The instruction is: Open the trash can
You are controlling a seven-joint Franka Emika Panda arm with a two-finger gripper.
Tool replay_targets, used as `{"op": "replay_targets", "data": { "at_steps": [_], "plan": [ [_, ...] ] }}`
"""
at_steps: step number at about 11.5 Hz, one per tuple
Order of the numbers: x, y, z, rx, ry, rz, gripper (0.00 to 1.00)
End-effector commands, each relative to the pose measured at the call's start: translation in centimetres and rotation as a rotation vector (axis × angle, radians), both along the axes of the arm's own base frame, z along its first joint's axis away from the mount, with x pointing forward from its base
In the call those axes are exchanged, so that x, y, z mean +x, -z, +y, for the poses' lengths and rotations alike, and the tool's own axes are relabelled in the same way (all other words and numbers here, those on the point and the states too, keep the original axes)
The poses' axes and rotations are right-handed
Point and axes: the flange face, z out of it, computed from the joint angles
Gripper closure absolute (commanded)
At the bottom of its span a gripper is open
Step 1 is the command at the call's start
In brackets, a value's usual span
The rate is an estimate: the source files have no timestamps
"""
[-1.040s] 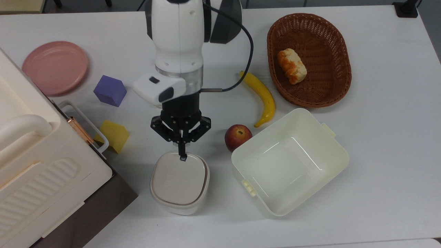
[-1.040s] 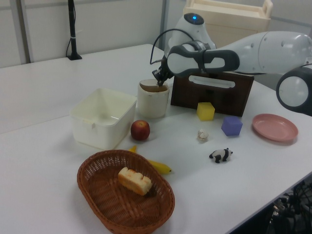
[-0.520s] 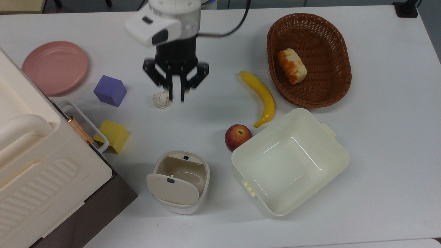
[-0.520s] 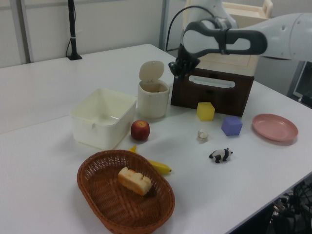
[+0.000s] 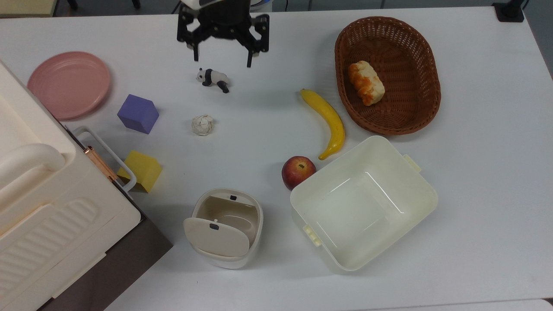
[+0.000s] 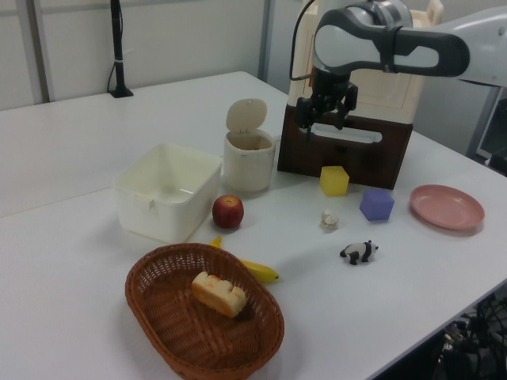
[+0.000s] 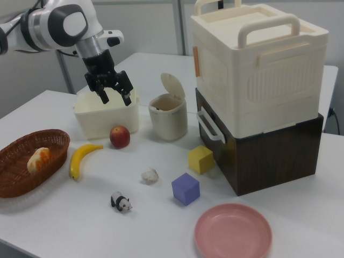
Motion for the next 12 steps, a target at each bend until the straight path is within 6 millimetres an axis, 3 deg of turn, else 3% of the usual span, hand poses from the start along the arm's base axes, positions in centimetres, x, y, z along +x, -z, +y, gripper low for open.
{"op": "replay_targets", "data": {
  "at_steps": [1, 3, 12],
  "plan": [
    [-2.1, -1.3, -1.8, 0.087, 0.053, 0.023, 0.0],
    [-2.4, -2.5, -3.3, 0.106, 0.087, 0.019, 0.0],
    [-2.6, -3.3, -4.9, 0.135, 0.12, 0.018, 0.0]
  ]
}}
